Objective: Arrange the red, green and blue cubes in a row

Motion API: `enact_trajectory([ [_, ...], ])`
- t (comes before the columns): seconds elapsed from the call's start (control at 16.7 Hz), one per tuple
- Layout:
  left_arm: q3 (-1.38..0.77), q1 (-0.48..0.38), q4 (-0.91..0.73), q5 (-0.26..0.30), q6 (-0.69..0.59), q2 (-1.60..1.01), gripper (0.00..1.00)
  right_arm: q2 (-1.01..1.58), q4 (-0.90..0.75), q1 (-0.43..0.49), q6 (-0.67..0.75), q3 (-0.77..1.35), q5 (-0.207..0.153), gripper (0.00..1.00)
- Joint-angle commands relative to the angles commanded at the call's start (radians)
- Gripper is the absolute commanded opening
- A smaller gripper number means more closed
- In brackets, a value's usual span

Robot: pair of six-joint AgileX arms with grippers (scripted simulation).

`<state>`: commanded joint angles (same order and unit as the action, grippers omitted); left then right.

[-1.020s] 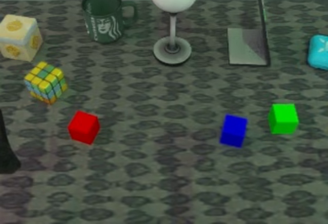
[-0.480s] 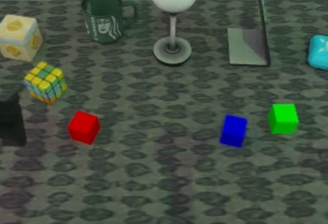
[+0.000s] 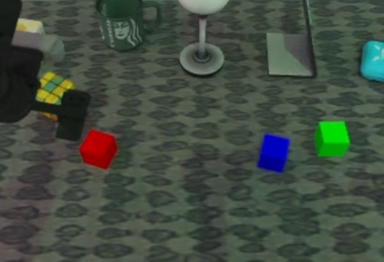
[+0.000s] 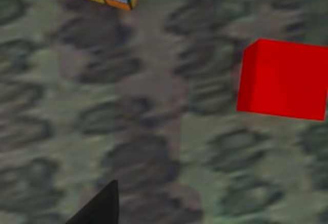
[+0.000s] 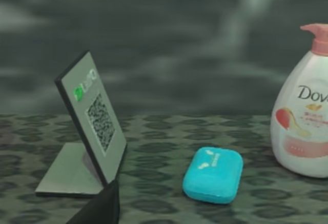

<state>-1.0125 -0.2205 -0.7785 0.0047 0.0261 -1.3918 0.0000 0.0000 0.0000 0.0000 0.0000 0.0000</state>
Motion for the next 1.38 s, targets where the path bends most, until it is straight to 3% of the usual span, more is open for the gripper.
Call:
enact_trajectory([
  [0.36,-0.339,-0.071,-0.229,-0.001,0.01,-0.453,1.0,0.0,0.0,0.0,0.0,0.0,0.0,1.0],
  [0.66,-0.45,-0.091,-0.283,-0.003,0.013,-0.579,1.0,0.0,0.0,0.0,0.0,0.0,0.0,1.0],
  [1.02,-0.435,-0.087,-0.265,-0.003,0.015,-0.584,1.0,0.0,0.0,0.0,0.0,0.0,0.0,1.0],
  [1.38,-0.31,-0.089,-0.023,-0.003,0.016,-0.688,1.0,0.0,0.0,0.0,0.0,0.0,0.0,1.0],
])
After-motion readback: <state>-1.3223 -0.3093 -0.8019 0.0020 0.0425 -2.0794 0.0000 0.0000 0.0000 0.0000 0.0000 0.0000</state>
